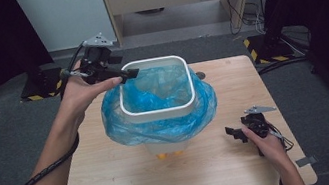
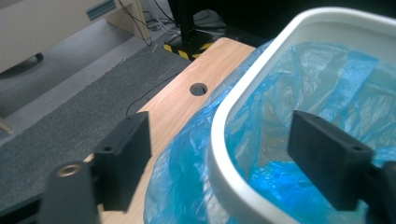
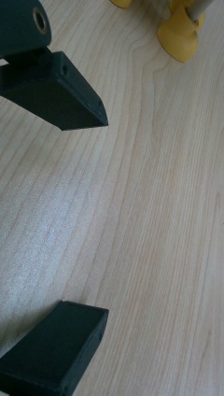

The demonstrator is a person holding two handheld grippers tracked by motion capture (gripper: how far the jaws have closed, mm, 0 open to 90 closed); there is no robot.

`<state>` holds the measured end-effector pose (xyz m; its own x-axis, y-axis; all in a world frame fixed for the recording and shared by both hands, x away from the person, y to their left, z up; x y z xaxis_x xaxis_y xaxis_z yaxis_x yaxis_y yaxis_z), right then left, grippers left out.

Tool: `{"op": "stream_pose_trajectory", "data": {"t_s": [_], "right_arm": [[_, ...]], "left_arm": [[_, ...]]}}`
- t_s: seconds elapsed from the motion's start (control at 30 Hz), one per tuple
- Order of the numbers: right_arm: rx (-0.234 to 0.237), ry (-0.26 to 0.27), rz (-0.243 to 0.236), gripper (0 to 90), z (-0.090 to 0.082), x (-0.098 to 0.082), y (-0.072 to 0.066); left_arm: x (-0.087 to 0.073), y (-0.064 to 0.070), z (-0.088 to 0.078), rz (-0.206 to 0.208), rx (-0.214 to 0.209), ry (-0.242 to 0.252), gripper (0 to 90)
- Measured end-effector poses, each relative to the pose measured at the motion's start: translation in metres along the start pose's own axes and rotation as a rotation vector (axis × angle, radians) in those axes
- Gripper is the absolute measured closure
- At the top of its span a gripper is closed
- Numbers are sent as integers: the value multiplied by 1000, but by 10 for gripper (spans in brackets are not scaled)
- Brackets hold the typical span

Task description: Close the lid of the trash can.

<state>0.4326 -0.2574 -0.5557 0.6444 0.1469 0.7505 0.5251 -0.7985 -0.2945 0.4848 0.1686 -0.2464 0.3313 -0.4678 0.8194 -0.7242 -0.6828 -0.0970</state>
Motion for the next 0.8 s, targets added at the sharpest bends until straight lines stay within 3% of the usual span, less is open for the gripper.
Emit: {"op": "stream_pose_trajectory", "data": {"t_s": [0.17, 0.4, 0.53, 0.6, 0.8], "right_arm": [[0, 0, 0, 78, 0, 0, 0], [0, -1, 1, 78, 0, 0, 0], [-4, -3, 1, 78, 0, 0, 0], [-4, -4, 3, 78, 0, 0, -1], [-5, -4, 0, 78, 0, 0, -1]], "left_arm": [[-7, -5, -12, -60, 24, 35, 96], [-20, -13, -29, -112, 47, 69, 67], [-26, -17, -37, -149, 46, 88, 63], [-28, -18, -40, -168, 18, 104, 64], [-29, -20, -48, -160, 44, 117, 64]]}}
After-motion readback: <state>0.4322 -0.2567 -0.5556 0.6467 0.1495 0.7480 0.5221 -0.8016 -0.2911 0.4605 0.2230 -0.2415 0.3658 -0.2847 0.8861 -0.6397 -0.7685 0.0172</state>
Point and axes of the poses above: each handheld gripper's, and its own axes: z roughly forward along the jaws, x roughly out of its top, y roughly to its right, the point moved 3 cm from there along z, roughly forward along the jaws, and after that the axes turned 6 degrees about x, right-handed, at the moved point
